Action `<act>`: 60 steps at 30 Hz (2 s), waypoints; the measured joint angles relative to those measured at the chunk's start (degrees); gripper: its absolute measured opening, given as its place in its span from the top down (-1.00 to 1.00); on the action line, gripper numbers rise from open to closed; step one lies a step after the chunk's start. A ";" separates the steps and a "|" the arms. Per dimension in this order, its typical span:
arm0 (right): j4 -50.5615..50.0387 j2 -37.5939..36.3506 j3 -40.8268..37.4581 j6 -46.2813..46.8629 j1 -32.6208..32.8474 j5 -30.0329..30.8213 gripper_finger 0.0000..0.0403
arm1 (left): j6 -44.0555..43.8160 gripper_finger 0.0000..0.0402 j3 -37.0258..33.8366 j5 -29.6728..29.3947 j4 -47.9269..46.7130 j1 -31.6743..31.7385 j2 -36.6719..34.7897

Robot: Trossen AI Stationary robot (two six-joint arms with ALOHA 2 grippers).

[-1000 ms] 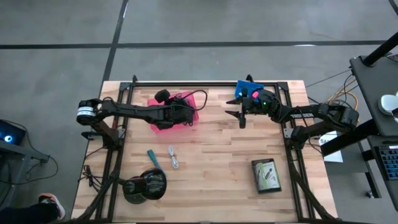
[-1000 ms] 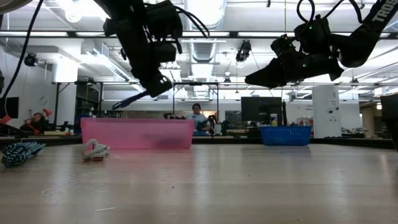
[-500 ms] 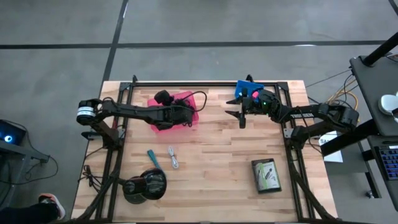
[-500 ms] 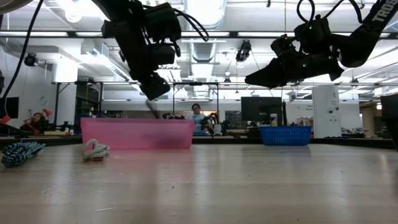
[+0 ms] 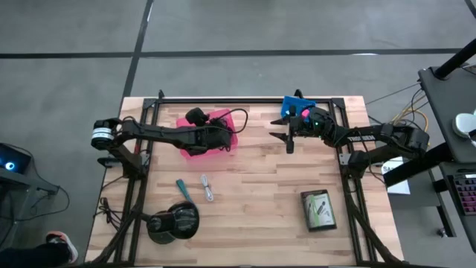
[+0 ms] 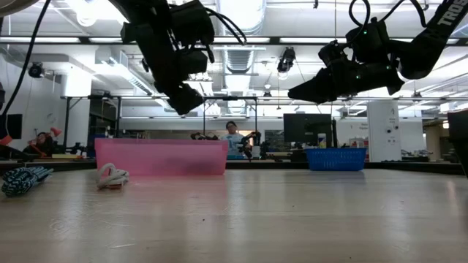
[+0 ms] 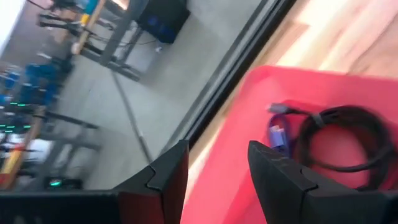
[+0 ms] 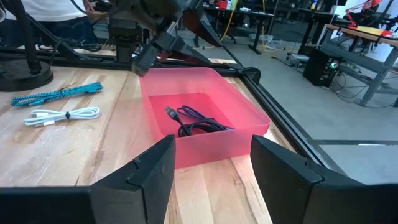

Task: Pick and place items into bin
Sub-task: Put the white cable wire into the pink bin

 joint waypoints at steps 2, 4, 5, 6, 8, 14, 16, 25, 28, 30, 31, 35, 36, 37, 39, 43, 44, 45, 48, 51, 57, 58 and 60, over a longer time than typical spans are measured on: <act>0.01 0.00 0.00 0.01 0.02 -0.01 0.03 | -0.04 0.25 0.42 1.62 0.88 -0.11 -0.14; 0.00 0.00 0.00 0.00 0.00 -0.01 0.03 | -0.15 0.25 1.23 5.82 1.71 -0.11 -0.19; 0.01 0.00 0.00 0.00 0.01 0.00 0.03 | -0.14 0.25 1.72 8.95 1.93 -0.11 -0.21; -0.01 0.00 0.00 0.00 0.00 0.00 0.03 | -0.19 0.25 2.13 12.44 2.40 -0.11 -0.24; -0.01 0.00 0.00 0.01 0.01 0.00 0.03 | -1.13 0.25 3.11 20.52 3.49 -0.12 -0.25; -0.04 0.00 0.00 0.00 0.00 0.00 0.03 | -10.73 0.25 4.77 44.12 4.11 -0.18 -0.48; -0.12 0.00 0.00 0.02 0.02 0.00 0.03 | -14.15 0.25 4.99 52.28 4.19 -0.16 -0.61; -0.16 0.00 0.00 0.02 0.00 0.00 0.03 | -37.92 0.25 4.99 78.78 2.04 -0.92 -0.70; -0.18 0.00 0.00 0.02 0.01 0.00 0.03 | -45.69 0.25 4.99 82.06 -1.99 -1.78 -0.70; -0.18 0.00 0.00 0.02 0.00 0.00 0.03 | -49.84 0.25 4.99 83.05 -5.78 -2.46 -0.70; -0.18 0.00 0.00 0.02 0.02 0.00 0.03 | -51.64 0.25 4.99 83.06 -7.98 -2.77 -0.70; -0.18 0.00 0.00 0.02 0.01 0.00 0.03 | -55.50 0.25 4.99 82.11 -16.45 -3.80 -0.70; -0.18 0.00 0.00 0.02 0.00 0.00 0.03 | -55.61 0.25 4.99 80.67 -18.28 -3.96 -0.68; -0.18 0.00 0.00 0.02 0.02 0.00 0.03 | -55.67 0.25 4.99 79.01 -19.91 -4.11 -0.66; -0.18 0.00 0.01 0.01 0.00 0.00 0.03 | -56.49 0.25 4.99 74.96 -22.28 -4.24 -0.66; -0.18 0.00 0.00 0.02 0.00 0.00 0.03 | -59.02 0.25 4.99 65.61 -25.47 -4.27 -0.64; -0.18 0.00 0.00 0.02 0.00 0.00 0.03 | -59.20 0.25 4.99 63.15 -25.85 -4.36 -0.64; -0.18 0.00 0.00 0.02 0.00 0.00 0.03 | -59.78 0.25 4.99 61.07 -26.31 -4.51 -0.55; -0.18 0.00 0.02 0.02 0.00 0.00 0.03 | -60.29 0.25 4.99 57.06 -26.20 -4.98 -0.06; -0.18 0.00 0.00 0.02 0.01 0.00 0.03 | -61.62 0.25 4.99 55.64 -25.17 -5.88 1.07; -0.49 0.00 0.00 -1.12 0.00 0.00 0.03 | -63.17 0.25 4.94 57.60 -24.07 -8.74 4.23; -0.61 0.00 0.00 -1.30 0.00 0.00 0.03 | -63.25 0.25 4.94 57.89 -24.07 -9.03 4.64; -0.69 0.00 0.00 -1.31 0.02 0.00 0.03 | -63.27 0.25 4.94 58.27 -23.95 -9.41 5.29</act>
